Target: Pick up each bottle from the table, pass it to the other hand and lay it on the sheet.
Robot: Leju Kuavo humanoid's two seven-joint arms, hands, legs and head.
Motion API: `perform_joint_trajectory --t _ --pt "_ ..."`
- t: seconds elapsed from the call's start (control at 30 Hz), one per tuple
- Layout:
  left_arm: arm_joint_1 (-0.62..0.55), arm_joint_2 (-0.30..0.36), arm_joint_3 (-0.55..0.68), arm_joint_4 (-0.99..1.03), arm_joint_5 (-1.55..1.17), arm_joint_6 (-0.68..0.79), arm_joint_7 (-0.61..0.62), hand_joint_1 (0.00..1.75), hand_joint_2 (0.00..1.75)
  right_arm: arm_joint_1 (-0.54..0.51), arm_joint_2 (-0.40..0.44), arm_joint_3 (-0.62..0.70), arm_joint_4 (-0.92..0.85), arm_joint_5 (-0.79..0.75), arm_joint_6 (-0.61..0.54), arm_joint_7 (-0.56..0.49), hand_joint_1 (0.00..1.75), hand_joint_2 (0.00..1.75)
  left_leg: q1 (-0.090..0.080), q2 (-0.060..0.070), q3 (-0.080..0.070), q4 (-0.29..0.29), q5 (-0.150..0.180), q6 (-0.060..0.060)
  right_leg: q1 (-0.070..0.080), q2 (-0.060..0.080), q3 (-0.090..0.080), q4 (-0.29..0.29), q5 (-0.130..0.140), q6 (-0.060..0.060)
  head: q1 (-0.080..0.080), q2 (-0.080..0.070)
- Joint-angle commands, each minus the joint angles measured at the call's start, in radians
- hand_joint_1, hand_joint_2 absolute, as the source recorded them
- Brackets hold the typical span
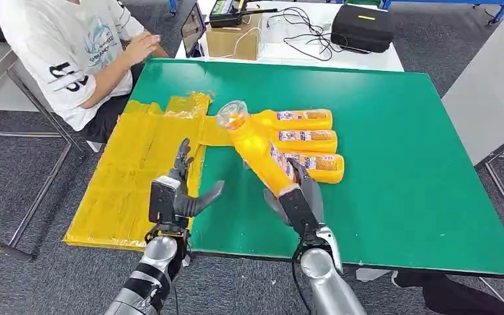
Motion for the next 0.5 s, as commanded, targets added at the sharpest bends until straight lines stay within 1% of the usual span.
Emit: perform_joint_trajectory --t 0.03,0.17,0.33,0.37,0.43,0.5 --pt "-0.025 0.04 -0.057 0.016 0.051 -0.111 0.032 0.0 1.75 -0.101 0.021 0.038 0.126 -0.02 0.02 -0.023 1.75 1.75 0.0 0.001 0.001 0.0 0.0 -0.001 0.0 0.001 0.0 0.0 0.0 -0.001 0.0 0.0" --pt "0.008 0.049 -0.107 -0.051 0.109 -0.228 0.054 0.0 1.75 -0.14 0.034 0.067 0.213 -0.02 0.026 -0.045 1.75 1.75 0.001 0.003 0.002 0.0 -0.001 -0.002 0.001 0.002 0.001 0.0 -0.001 -0.002 0.0 0.0" --pt "0.008 0.049 -0.107 -0.051 0.109 -0.228 0.054 0.0 1.75 -0.14 0.034 0.067 0.213 -0.02 0.026 -0.045 1.75 1.75 0.001 0.001 0.001 0.0 -0.001 -0.001 0.001 0.0 0.0 0.0 0.0 -0.001 0.0 0.0" --pt "0.013 0.05 -0.109 -0.063 0.122 -0.245 0.055 0.0 1.75 -0.14 0.032 0.068 0.218 -0.022 0.031 -0.045 1.75 1.75 0.001 0.001 0.002 0.0 -0.001 -0.001 0.001 0.0 0.002 0.0 -0.001 -0.002 0.0 0.0" --pt "0.026 0.05 -0.114 -0.104 0.146 -0.267 0.054 0.0 1.75 -0.148 0.035 0.085 0.254 -0.022 0.059 -0.045 1.75 1.75 0.001 0.002 0.0 0.0 -0.001 -0.001 0.001 0.001 -0.001 0.0 0.0 -0.001 0.0 0.0" --pt "0.031 0.046 -0.117 -0.137 0.143 -0.251 0.054 0.0 1.75 -0.149 0.049 0.102 0.292 -0.019 0.072 -0.049 1.75 1.75 0.001 0.002 0.0 0.0 -0.001 -0.001 0.001 0.0 -0.001 0.0 0.0 -0.002 0.0 0.0"
